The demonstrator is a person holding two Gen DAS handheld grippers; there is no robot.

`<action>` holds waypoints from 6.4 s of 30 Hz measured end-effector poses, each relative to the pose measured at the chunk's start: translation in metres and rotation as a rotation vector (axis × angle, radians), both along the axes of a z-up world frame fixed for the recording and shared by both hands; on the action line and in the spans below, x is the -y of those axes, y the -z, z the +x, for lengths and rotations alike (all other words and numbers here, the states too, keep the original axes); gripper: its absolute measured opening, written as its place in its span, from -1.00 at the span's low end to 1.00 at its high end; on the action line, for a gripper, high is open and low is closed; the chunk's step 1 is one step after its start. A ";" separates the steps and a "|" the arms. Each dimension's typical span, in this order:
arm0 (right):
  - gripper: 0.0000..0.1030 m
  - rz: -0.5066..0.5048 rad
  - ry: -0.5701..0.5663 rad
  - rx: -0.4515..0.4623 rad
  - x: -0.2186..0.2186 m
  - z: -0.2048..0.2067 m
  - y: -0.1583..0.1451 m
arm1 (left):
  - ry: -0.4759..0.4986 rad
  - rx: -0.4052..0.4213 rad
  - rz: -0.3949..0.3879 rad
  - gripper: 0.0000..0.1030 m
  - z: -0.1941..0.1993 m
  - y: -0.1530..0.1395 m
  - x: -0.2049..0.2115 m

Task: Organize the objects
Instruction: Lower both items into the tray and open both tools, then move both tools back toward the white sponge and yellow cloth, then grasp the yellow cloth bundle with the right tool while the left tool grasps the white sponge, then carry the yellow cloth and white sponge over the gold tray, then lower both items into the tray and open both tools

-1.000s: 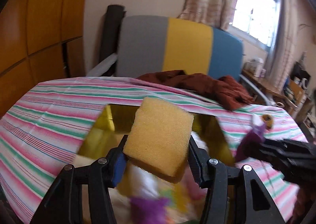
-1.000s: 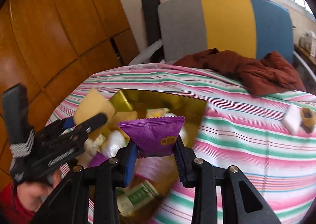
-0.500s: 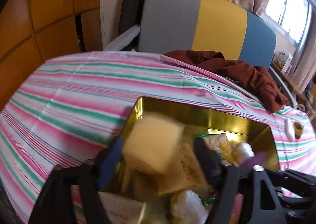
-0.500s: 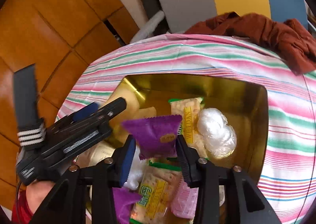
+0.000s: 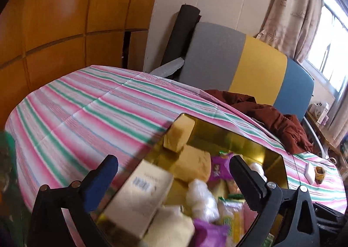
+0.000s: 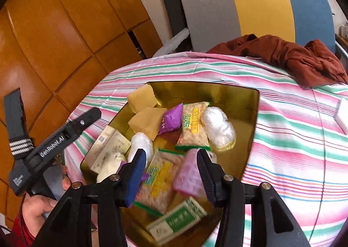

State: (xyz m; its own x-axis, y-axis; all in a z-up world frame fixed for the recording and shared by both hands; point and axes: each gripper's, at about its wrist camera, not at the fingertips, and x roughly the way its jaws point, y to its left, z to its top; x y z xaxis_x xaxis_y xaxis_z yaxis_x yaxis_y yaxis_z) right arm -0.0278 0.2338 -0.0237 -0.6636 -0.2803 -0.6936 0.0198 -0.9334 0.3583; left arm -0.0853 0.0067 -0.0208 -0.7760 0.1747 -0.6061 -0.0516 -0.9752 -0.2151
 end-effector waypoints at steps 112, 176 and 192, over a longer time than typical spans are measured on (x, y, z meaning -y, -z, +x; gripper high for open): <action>-0.17 0.289 0.829 0.018 -0.368 0.131 0.077 | 0.816 -0.050 -0.324 0.15 0.007 0.082 -0.514; -0.17 0.110 0.190 -0.115 -0.044 0.051 -0.018 | 0.347 0.012 -0.043 0.18 0.033 0.007 -0.100; 0.04 0.097 0.225 -0.047 -0.039 0.010 -0.002 | 0.142 0.082 0.022 0.99 0.015 0.009 -0.048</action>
